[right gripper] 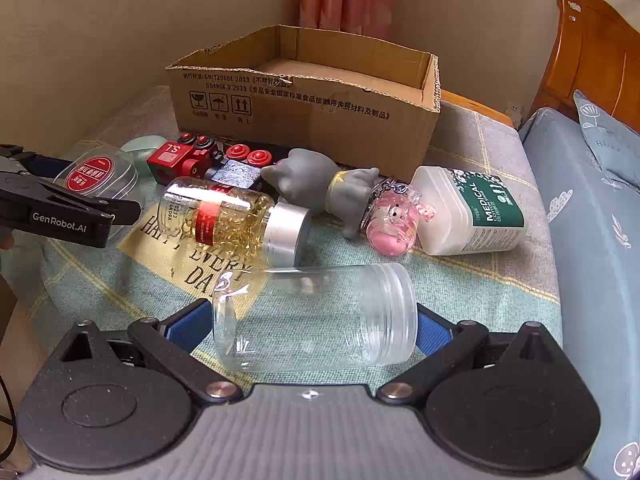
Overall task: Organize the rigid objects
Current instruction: 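Close left tool on clear red-labelled box while right tool grasps clear jar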
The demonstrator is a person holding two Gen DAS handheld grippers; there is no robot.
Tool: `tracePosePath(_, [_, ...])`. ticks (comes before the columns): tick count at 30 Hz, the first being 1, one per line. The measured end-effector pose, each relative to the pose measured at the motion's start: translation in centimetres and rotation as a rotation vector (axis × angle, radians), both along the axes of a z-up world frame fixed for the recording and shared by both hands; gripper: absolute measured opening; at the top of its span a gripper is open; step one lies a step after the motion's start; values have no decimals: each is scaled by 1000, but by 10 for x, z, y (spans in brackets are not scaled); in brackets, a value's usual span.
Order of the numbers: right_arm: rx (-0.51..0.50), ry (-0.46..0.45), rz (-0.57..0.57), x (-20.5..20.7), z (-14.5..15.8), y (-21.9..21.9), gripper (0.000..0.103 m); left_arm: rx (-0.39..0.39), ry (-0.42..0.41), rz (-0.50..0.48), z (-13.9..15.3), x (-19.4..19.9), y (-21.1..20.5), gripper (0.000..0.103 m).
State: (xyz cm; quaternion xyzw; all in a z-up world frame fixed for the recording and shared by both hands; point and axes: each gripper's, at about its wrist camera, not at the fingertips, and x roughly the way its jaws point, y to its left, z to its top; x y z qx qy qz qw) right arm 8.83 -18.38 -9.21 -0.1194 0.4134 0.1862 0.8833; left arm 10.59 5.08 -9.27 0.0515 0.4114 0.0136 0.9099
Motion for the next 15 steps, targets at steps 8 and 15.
tracePosePath(8, [-31,-8,3,-2,3,3,100,-13,-10,-6,4,-1,3,99])
tracePosePath(15, [-55,-2,-3,-3,3,4,93,-29,0,-19,6,-2,7,86])
